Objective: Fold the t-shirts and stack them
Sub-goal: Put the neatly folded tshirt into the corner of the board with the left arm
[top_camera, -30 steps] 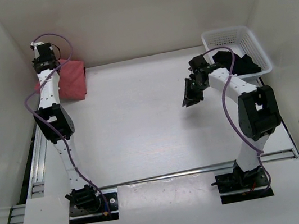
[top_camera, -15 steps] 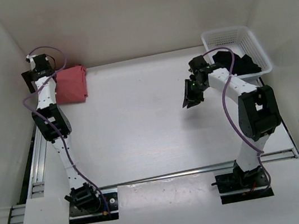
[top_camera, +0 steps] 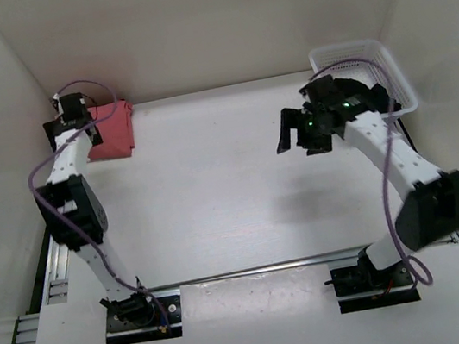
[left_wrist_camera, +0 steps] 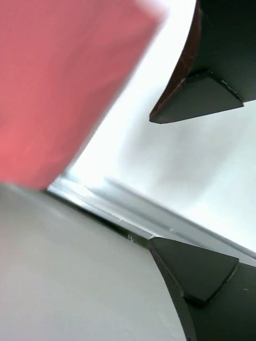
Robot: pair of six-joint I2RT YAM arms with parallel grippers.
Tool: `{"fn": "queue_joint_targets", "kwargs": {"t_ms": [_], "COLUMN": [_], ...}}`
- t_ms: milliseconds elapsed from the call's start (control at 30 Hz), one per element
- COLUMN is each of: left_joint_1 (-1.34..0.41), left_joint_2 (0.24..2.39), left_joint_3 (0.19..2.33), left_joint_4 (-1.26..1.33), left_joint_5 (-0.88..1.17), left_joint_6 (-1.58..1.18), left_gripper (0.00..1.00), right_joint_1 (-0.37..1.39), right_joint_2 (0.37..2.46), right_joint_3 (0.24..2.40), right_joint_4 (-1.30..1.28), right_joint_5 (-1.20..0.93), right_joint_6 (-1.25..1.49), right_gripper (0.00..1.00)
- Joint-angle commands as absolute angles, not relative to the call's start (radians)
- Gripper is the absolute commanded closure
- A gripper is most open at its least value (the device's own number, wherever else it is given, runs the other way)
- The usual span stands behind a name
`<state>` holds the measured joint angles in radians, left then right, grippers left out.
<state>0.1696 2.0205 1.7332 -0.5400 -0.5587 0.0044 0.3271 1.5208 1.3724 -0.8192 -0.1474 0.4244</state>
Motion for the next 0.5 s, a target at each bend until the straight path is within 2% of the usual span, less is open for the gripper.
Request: {"fn": "queue_joint_targets", "kwargs": {"t_ms": [0,100,300,467], "left_joint_1": [0.114,0.167,0.176,0.176], "left_joint_2": [1.574,1.378,0.866,0.684], "left_joint_3": [1.439,1.214,0.840,0.776], "left_joint_4": [-0.560,-0.688,-0.882,-0.990], "left_joint_5": [-0.385,-0.263,-0.238,-0.213], "left_joint_6": [0.000,0.000,0.000,0.000], "left_gripper": [0.01,0.01,0.01,0.01], "right_joint_1": [0.327,0.327,0.327,0.327], "right_joint_2": [1.300,1.140,0.908,0.873], "right_joint_3": [1.295,1.185,0.898,0.859], "right_joint_4": [-0.887,-0.887,-0.795,-0.798], "right_joint_5": [-0.042,0.021,0.021,0.003], "right_joint_6": [0.356,0.386,0.454,0.463], "right_gripper": [0.01,0.01,0.01,0.01]}}
